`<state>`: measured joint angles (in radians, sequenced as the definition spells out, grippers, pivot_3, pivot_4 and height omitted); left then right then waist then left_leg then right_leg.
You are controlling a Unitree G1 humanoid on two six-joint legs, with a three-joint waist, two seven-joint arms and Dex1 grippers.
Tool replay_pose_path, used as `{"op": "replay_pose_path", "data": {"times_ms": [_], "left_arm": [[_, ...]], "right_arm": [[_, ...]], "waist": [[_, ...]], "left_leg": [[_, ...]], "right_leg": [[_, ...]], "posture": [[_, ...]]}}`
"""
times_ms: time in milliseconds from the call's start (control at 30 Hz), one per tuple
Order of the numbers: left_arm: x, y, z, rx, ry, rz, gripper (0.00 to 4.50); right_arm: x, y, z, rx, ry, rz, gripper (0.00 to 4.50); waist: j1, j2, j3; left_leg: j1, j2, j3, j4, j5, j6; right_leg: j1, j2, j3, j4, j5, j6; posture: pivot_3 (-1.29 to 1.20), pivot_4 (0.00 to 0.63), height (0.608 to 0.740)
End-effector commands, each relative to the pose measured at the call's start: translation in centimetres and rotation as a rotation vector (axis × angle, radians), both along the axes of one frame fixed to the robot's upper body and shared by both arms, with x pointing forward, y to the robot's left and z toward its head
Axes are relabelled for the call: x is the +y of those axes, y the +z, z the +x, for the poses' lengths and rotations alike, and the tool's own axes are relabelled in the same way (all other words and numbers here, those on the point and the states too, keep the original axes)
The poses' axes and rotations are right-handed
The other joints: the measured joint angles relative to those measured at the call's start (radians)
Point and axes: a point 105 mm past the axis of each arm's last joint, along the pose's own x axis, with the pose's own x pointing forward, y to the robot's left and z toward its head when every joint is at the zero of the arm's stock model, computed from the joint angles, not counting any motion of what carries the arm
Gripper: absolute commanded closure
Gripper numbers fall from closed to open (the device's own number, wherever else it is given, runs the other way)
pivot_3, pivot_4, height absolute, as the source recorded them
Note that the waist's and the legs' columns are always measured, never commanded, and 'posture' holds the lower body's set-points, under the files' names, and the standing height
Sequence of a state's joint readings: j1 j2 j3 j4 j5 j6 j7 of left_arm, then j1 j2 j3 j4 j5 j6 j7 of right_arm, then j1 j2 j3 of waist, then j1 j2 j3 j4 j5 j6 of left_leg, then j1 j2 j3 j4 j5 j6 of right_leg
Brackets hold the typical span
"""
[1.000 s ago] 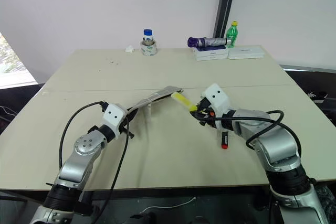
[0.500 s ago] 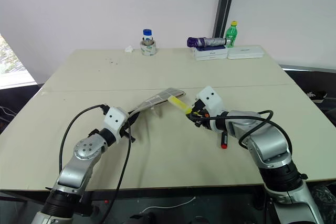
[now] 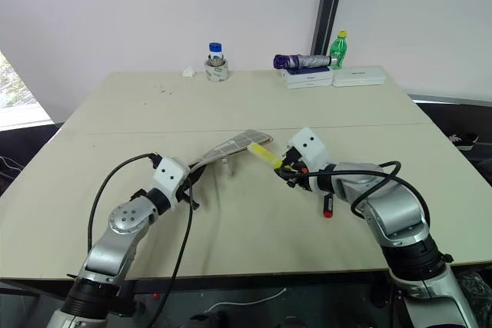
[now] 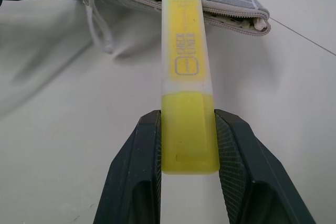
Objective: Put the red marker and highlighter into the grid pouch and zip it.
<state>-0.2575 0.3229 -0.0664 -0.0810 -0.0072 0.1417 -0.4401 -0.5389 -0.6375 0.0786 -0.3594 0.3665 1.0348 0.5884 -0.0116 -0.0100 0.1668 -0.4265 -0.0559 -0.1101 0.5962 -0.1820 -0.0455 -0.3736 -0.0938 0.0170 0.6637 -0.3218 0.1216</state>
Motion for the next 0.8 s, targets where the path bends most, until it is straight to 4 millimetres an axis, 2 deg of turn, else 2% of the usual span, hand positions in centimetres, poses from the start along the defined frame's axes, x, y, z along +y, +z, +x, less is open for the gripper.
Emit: {"op": "replay_pose_path", "data": {"times_ms": [33, 467, 800], "left_arm": [[-0.4, 1.5, -0.3, -0.053, -0.013, -0.026, 4.5], [-0.2, 1.6, -0.1, -0.044, 0.001, -0.047, 4.5], [-0.1, 1.6, 0.1, -0.043, 0.01, -0.052, 4.5]], "right_arm": [[-0.2, 0.8, 0.1, -0.036, -0.001, -0.005, 3.63], [-1.6, 1.0, 1.0, -0.038, -0.074, 0.001, 3.63], [-1.8, 1.6, 1.1, -0.066, -0.065, 0.003, 3.63]], "waist": [[0.0, 0.0, 0.0], [0.0, 0.0, 0.0], [0.0, 0.0, 0.0]], "left_leg": [[0.0, 0.0, 0.0, 0.0, 0.0, 0.0], [0.0, 0.0, 0.0, 0.0, 0.0, 0.0], [0.0, 0.0, 0.0, 0.0, 0.0, 0.0]], "right_leg": [[0.0, 0.0, 0.0, 0.0, 0.0, 0.0], [0.0, 0.0, 0.0, 0.0, 0.0, 0.0], [0.0, 0.0, 0.0, 0.0, 0.0, 0.0]], "posture": [[0.0, 0.15, 0.74], [0.0, 0.15, 0.74], [0.0, 0.15, 0.74]]}}
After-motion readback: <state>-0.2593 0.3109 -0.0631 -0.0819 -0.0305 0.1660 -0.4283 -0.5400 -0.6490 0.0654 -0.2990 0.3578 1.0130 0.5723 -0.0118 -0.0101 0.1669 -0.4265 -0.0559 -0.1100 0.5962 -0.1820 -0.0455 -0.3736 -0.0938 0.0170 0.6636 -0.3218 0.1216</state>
